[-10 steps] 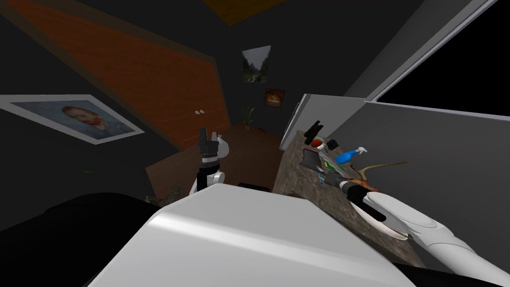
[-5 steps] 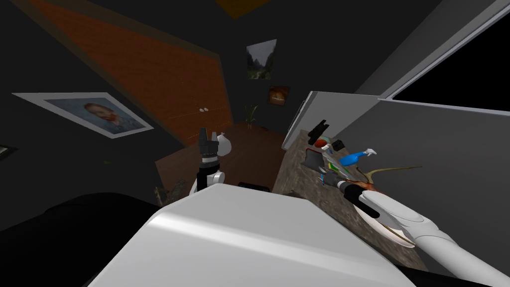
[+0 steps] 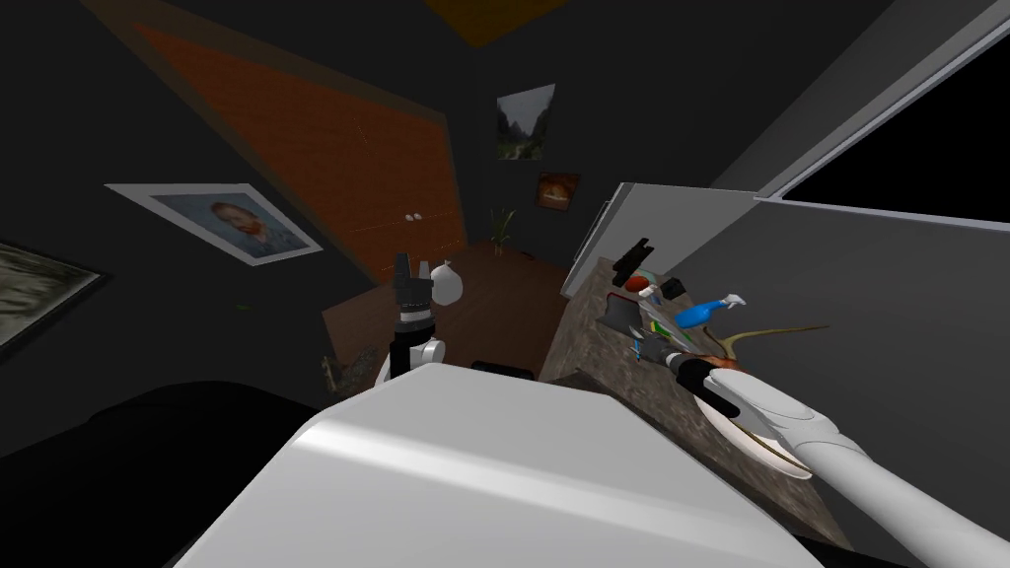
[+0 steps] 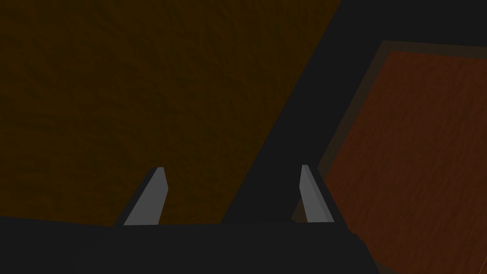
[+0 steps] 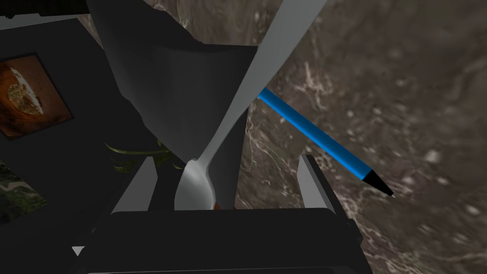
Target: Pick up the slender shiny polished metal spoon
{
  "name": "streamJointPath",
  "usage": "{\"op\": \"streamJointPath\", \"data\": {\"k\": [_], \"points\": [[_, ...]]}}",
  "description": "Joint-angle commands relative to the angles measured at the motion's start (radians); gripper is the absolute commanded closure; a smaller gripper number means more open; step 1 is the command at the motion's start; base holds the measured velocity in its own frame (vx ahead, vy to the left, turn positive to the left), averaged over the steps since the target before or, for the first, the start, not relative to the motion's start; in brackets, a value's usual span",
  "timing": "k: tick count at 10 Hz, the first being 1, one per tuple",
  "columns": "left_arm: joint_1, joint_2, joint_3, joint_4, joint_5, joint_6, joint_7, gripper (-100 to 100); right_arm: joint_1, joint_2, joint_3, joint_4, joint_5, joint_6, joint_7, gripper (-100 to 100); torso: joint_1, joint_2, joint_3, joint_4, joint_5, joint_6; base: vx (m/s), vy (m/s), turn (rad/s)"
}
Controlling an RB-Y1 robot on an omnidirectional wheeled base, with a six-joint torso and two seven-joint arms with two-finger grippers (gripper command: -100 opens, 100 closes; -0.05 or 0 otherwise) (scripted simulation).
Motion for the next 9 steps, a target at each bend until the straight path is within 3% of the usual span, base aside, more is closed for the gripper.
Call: {"op": "streamJointPath", "data": {"k": [1,2,3,5,6,8,9], "points": [[0.0,0.0,0.0,0.0,0.0,0.0,0.0,0,-0.05,0.009,0.05,0.05,-0.007,0.0,-0.014,-100,0.0,0.0,0.0,0.0,0.0,0.0,-0.091,-0.02,0.153],[0.0,0.0,0.0,0.0,0.0,0.0,0.0,0,-0.081,0.009,0.057,0.076,-0.007,0.0,-0.014,-100,0.0,0.002,0.001,0.0,0.0,-0.001,-0.106,-0.018,0.12],[0.0,0.0,0.0,0.0,0.0,0.0,0.0,0,-0.111,0.019,0.1,0.103,-0.014,-0.004,-0.026,-100,0.0,0.002,0.001,0.0,0.0,0.0,-0.131,-0.029,0.174],[0.0,0.0,0.0,0.0,0.0,0.0,0.0,0,-0.162,0.019,0.114,0.15,-0.014,-0.004,-0.026,-100,-0.001,0.003,0.001,-0.001,-0.003,0.0,-0.077,-0.008,0.045],[0.0,0.0,0.0,0.0,0.0,0.0,0.0,0,-0.196,0.029,0.161,0.185,-0.02,-0.008,-0.039,-100,-0.001,-0.001,-0.001,-0.001,-0.003,0.0,-0.079,-0.002,0.163],[0.0,0.0,0.0,0.0,0.0,0.0,0.0,0,-0.24,0.029,0.171,0.224,-0.02,-0.008,-0.039,-100,-0.002,-0.001,-0.002,-0.002,-0.004,-0.002,-0.073,-0.003,0.056],[0.0,0.0,0.0,0.0,0.0,0.0,0.0,0,-0.274,0.039,0.215,0.261,-0.026,-0.011,-0.051,-100,-0.002,-0.003,-0.003,-0.002,-0.004,-0.002,-0.102,0.006,0.173]]}}
